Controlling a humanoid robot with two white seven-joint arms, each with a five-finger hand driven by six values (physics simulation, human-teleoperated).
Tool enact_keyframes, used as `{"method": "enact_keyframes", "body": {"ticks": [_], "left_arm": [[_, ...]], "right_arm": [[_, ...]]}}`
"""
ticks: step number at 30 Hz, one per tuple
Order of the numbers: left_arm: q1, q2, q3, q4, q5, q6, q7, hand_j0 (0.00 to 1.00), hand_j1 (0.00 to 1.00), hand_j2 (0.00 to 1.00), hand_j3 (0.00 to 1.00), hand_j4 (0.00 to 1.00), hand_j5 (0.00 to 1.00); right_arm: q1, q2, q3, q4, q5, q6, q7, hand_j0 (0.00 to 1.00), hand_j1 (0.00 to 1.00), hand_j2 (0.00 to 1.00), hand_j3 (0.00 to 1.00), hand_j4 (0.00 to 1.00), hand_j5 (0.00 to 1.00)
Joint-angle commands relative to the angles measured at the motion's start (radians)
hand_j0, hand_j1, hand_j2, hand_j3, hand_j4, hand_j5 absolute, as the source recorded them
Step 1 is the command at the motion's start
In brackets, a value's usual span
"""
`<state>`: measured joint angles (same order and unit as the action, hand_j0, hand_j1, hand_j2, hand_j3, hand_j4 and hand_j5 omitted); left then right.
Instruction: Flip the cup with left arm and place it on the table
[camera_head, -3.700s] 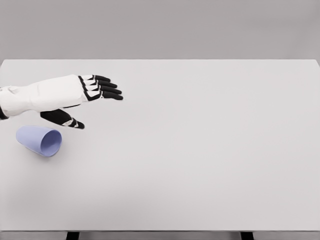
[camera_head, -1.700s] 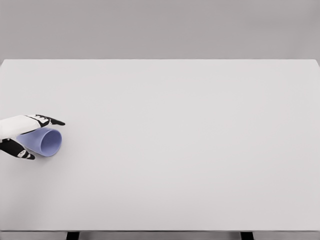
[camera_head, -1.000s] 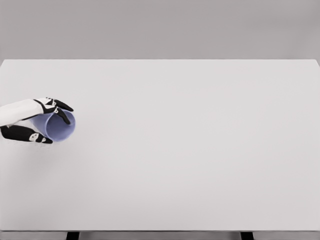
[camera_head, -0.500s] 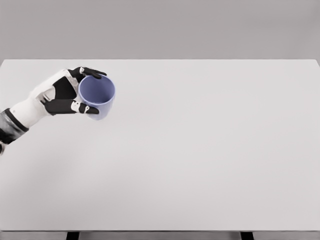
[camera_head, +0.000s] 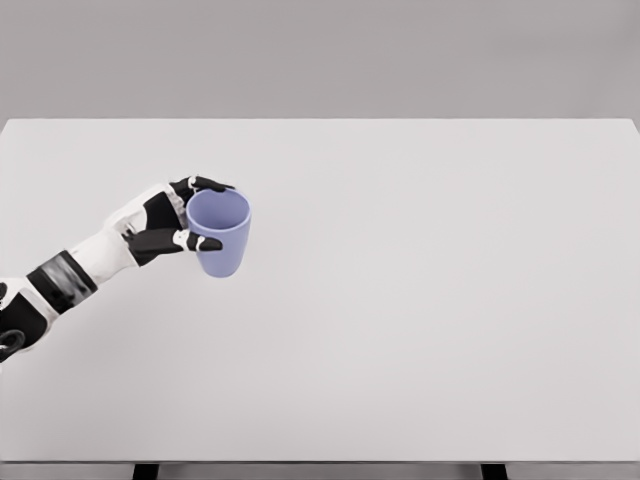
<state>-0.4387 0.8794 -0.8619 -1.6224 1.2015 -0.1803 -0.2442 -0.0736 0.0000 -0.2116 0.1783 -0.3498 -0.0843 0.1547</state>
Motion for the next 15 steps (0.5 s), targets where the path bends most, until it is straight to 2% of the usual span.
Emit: {"method": "enact_keyframes", "body": {"ticks": [1,5,6,8,10,15], "left_arm": [[0.0,-0.02,-0.016,0.032,0.003,0.001,-0.003,0.54,0.54,0.54,0.54,0.54,0.54],[0.005,-0.026,-0.016,0.038,0.003,0.001,-0.001,0.54,0.54,0.54,0.54,0.54,0.54],[0.006,-0.049,-0.016,0.042,0.003,0.001,0.0,0.54,0.54,0.54,0.54,0.54,0.54],[0.008,-0.079,-0.016,0.073,-0.033,0.001,0.003,0.54,0.54,0.54,0.54,0.54,0.54],[0.008,-0.095,-0.016,0.099,-0.033,-0.001,0.003,0.54,0.54,0.54,0.54,0.54,0.54],[0.025,-0.095,-0.014,0.101,-0.033,-0.001,0.002,0.54,0.54,0.54,0.54,0.54,0.54]], "right_arm": [[0.0,0.0,0.0,0.001,0.0,0.0,0.0,1.0,1.0,1.0,1.0,1.0,1.0],[0.002,0.0,0.001,0.001,0.0,0.0,0.0,1.0,1.0,1.0,1.0,1.0,1.0],[0.0,0.0,0.0,0.001,0.0,0.0,0.0,1.0,1.0,1.0,1.0,1.0,1.0],[0.002,0.0,0.0,0.0,0.0,0.0,0.0,1.0,1.0,1.0,1.0,1.0,1.0],[0.0,0.0,0.0,0.001,0.0,0.0,0.0,1.0,1.0,1.0,1.0,1.0,1.0],[0.002,0.0,0.001,0.001,0.0,0.0,0.0,1.0,1.0,1.0,1.0,1.0,1.0]]}}
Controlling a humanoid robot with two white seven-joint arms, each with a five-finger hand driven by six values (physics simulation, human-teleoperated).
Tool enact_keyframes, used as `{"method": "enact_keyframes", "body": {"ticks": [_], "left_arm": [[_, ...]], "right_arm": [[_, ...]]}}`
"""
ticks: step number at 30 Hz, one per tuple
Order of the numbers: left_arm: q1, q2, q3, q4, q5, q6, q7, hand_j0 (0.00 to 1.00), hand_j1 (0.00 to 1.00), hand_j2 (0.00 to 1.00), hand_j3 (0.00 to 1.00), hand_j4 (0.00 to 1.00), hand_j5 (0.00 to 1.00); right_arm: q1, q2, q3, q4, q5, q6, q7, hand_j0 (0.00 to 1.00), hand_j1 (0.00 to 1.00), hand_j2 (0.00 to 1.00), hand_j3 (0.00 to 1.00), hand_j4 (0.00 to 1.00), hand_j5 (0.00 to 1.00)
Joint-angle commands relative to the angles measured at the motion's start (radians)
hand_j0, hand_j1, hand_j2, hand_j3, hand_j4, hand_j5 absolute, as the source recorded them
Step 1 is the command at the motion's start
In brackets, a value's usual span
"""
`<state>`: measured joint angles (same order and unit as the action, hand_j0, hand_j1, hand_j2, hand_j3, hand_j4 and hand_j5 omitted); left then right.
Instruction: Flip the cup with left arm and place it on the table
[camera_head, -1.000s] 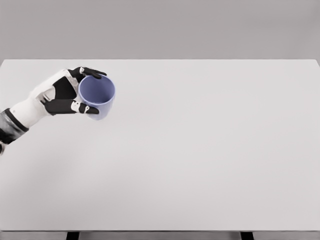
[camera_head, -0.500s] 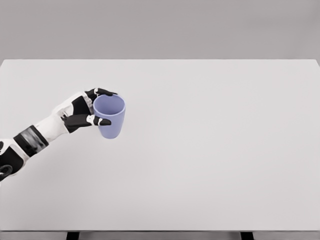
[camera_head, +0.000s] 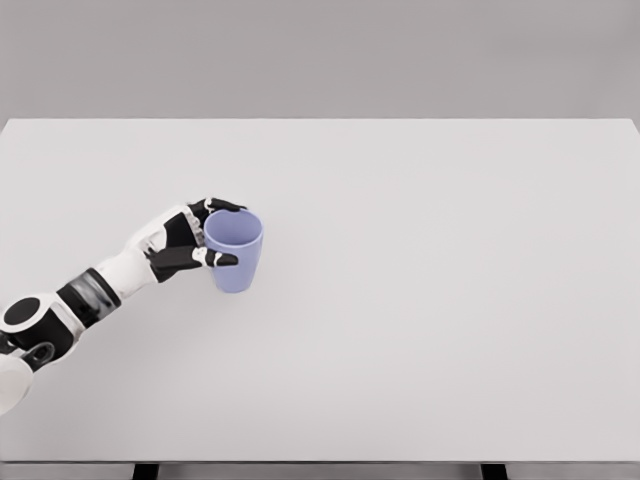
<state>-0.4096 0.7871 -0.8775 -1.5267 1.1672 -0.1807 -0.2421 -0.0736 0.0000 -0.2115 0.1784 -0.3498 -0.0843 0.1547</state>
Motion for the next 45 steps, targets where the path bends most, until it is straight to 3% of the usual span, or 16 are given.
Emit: {"method": "enact_keyframes", "body": {"ticks": [1,3,5,7,11,20,29,37,39,42,43,45], "left_arm": [[0.0,-0.003,0.003,0.003,0.002,0.0,-0.002,0.55,0.55,0.55,0.55,0.55,0.55],[0.0,-0.003,0.008,0.003,0.0,-0.003,-0.002,0.6,0.6,0.6,0.6,0.6,0.6],[0.0,-0.003,0.019,-0.001,-0.044,-0.019,-0.002,0.58,0.58,0.58,0.58,0.58,0.58],[0.0,-0.003,0.017,-0.001,-0.064,-0.138,-0.002,0.55,0.55,0.55,0.55,0.55,0.55],[0.003,-0.005,0.017,-0.001,-0.107,-0.175,0.003,0.55,0.55,0.55,0.55,0.55,0.55],[0.005,-0.026,0.014,0.013,-0.109,-0.169,0.006,0.87,0.87,0.87,0.87,0.87,0.87],[0.005,-0.026,0.012,0.014,-0.116,-0.169,0.006,0.99,0.99,0.99,0.99,0.99,0.99],[-0.008,-0.011,0.019,0.014,-0.115,-0.169,0.006,1.0,1.0,1.0,1.0,1.0,1.0],[-0.008,-0.009,0.068,0.013,-0.112,-0.168,0.001,1.0,1.0,1.0,1.0,1.0,1.0],[-0.072,-0.006,0.068,0.011,-0.113,-0.168,-0.005,1.0,1.0,1.0,1.0,1.0,1.0],[-0.087,0.029,0.072,0.002,-0.113,-0.172,-0.006,1.0,1.0,1.0,1.0,1.0,1.0],[-0.078,0.122,0.118,-0.101,-0.113,-0.178,-0.01,1.0,1.0,1.0,1.0,1.0,1.0]], "right_arm": [[0.002,0.0,0.0,0.001,0.0,0.0,0.0,1.0,1.0,1.0,1.0,1.0,1.0],[0.002,0.0,0.001,0.0,0.0,0.0,0.0,1.0,1.0,1.0,1.0,1.0,1.0],[0.0,0.0,0.0,0.001,0.0,0.0,0.0,1.0,1.0,1.0,1.0,1.0,1.0],[0.002,0.0,0.0,0.0,-0.001,0.0,0.0,1.0,1.0,1.0,1.0,1.0,1.0],[0.002,0.0,0.0,0.001,0.0,0.0,0.0,1.0,1.0,1.0,1.0,1.0,1.0],[0.0,0.0,0.0,0.0,0.0,0.0,0.0,1.0,1.0,1.0,1.0,1.0,1.0],[0.0,0.0,0.0,0.0,0.0,0.0,0.0,1.0,1.0,1.0,1.0,1.0,1.0],[0.0,0.0,0.0,0.0,0.0,0.0,0.0,1.0,1.0,1.0,1.0,1.0,1.0],[0.0,0.0,0.0,0.0,0.0,0.0,0.0,1.0,1.0,1.0,1.0,1.0,1.0],[0.0,0.0,0.0,0.0,0.0,0.0,0.0,1.0,1.0,1.0,1.0,1.0,1.0],[0.0,0.0,0.0,0.001,0.0,0.0,0.0,1.0,1.0,1.0,1.0,1.0,1.0],[0.0,0.0,0.0,0.001,0.0,0.0,0.0,1.0,1.0,1.0,1.0,1.0,1.0]]}}
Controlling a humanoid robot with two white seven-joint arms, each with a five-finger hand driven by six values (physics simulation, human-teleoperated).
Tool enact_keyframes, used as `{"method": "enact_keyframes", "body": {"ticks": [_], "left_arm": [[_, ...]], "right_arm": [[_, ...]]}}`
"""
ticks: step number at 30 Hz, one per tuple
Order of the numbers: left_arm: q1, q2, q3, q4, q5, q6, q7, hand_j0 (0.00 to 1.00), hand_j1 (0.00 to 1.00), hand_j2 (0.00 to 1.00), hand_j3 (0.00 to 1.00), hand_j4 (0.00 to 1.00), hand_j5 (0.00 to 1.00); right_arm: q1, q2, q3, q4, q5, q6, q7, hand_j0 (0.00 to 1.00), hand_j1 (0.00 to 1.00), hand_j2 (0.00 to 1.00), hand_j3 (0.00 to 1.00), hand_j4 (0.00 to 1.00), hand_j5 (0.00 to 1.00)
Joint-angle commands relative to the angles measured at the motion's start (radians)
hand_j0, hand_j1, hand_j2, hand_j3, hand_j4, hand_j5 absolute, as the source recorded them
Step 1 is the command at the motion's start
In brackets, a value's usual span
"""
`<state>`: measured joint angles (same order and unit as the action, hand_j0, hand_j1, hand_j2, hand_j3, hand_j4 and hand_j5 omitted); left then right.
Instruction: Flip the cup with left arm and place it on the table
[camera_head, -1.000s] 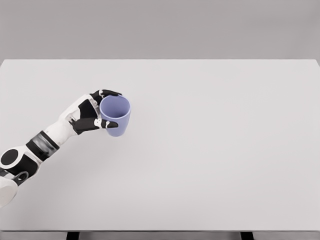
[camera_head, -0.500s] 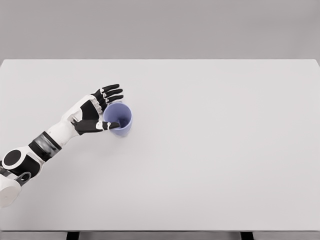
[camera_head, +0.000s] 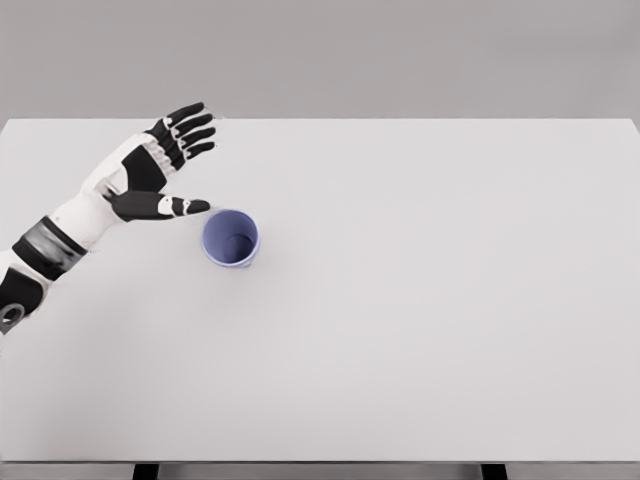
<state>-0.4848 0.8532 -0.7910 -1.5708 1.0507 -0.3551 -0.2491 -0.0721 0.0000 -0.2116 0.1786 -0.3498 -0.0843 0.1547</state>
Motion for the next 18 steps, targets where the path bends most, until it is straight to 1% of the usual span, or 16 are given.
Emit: {"method": "enact_keyframes", "body": {"ticks": [1,2,3,4,5,6,7,18], "left_arm": [[0.0,0.115,0.024,-0.094,0.0,-0.005,-0.022,1.0,1.0,1.0,1.0,1.0,1.0],[0.014,0.171,0.035,-0.114,-0.044,-0.005,-0.159,1.0,1.0,1.0,1.0,1.0,1.0],[0.015,0.182,0.052,-0.114,-0.135,-0.063,-0.285,1.0,1.0,1.0,1.0,1.0,1.0],[0.021,0.188,0.053,-0.114,-0.221,-0.166,-0.335,1.0,1.0,1.0,1.0,1.0,1.0],[0.023,0.224,0.05,-0.114,-0.304,-0.256,-0.346,1.0,1.0,1.0,1.0,1.0,1.0],[0.035,0.241,0.052,-0.118,-0.344,-0.256,-0.362,1.0,1.0,1.0,1.0,1.0,1.0],[0.041,0.242,0.053,-0.127,-0.345,-0.256,-0.362,1.0,1.0,1.0,1.0,1.0,1.0],[0.04,0.245,0.055,-0.121,-0.345,-0.256,-0.362,1.0,1.0,1.0,1.0,1.0,1.0]], "right_arm": [[-0.002,0.0,0.0,-0.001,0.0,0.0,0.0,1.0,1.0,1.0,1.0,1.0,1.0],[-0.002,0.0,0.0,0.001,0.0,0.0,0.0,1.0,1.0,1.0,1.0,1.0,1.0],[-0.002,0.0,0.0,0.001,0.0,0.0,0.0,1.0,1.0,1.0,1.0,1.0,1.0],[0.0,0.0,0.0,0.001,0.0,0.0,0.0,1.0,1.0,1.0,1.0,1.0,1.0],[-0.002,0.0,0.0,-0.001,0.0,0.0,0.0,1.0,1.0,1.0,1.0,1.0,1.0],[-0.002,0.0,0.0,0.001,0.0,0.0,0.0,1.0,1.0,1.0,1.0,1.0,1.0],[-0.002,0.0,0.0,0.001,0.0,0.0,0.0,1.0,1.0,1.0,1.0,1.0,1.0],[-0.002,0.0,0.0,0.001,0.0,0.0,0.0,1.0,1.0,1.0,1.0,1.0,1.0]]}}
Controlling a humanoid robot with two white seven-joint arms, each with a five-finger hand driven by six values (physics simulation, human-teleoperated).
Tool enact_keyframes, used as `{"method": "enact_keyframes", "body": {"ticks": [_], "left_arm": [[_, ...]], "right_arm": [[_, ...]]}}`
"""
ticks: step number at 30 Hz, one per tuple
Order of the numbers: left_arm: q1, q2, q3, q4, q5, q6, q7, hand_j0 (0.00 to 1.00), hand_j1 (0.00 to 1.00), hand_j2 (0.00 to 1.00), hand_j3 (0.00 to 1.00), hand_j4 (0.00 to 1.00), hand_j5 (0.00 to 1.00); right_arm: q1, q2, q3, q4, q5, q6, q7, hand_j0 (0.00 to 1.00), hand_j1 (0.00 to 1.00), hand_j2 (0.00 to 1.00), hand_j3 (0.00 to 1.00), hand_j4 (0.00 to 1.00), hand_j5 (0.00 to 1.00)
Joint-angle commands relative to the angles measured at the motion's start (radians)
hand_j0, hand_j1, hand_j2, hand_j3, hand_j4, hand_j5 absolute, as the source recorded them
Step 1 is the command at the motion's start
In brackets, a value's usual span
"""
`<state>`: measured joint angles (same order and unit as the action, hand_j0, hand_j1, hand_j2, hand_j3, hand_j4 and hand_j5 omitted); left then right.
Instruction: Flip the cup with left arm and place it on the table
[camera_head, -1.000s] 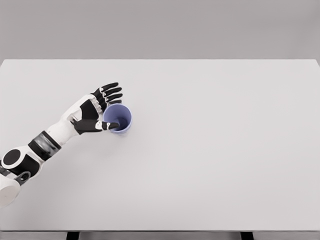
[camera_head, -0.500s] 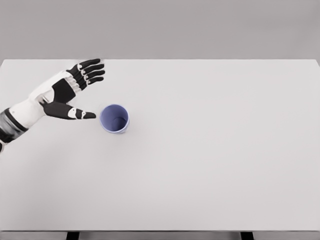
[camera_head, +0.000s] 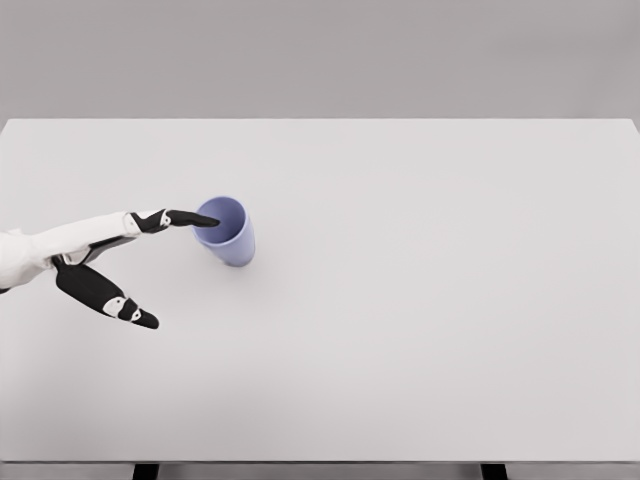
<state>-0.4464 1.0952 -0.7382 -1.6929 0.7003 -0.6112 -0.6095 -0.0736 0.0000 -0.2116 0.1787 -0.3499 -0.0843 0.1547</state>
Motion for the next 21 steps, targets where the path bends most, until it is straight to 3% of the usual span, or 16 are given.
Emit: {"method": "enact_keyframes", "body": {"ticks": [1,3,7,21], "left_arm": [[0.0,0.003,0.003,0.019,0.013,0.0,-0.001,1.0,1.0,1.0,1.0,1.0,1.0],[-0.006,0.009,0.051,0.064,0.028,0.0,-0.001,1.0,1.0,1.0,1.0,1.0,1.0],[-0.011,0.009,0.051,0.148,0.033,0.0,-0.001,1.0,1.0,1.0,1.0,1.0,1.0],[-0.009,0.003,0.071,0.148,0.034,0.0,-0.001,1.0,1.0,1.0,1.0,1.0,1.0]], "right_arm": [[0.002,0.0,0.0,-0.001,0.0,0.0,0.0,1.0,1.0,1.0,1.0,1.0,1.0],[0.0,0.0,0.001,-0.001,0.0,0.0,0.0,1.0,1.0,1.0,1.0,1.0,1.0],[0.0,0.0,0.0,-0.001,0.0,0.0,0.0,1.0,1.0,1.0,1.0,1.0,1.0],[0.0,0.0,0.0,0.001,0.0,0.0,0.0,1.0,1.0,1.0,1.0,1.0,1.0]]}}
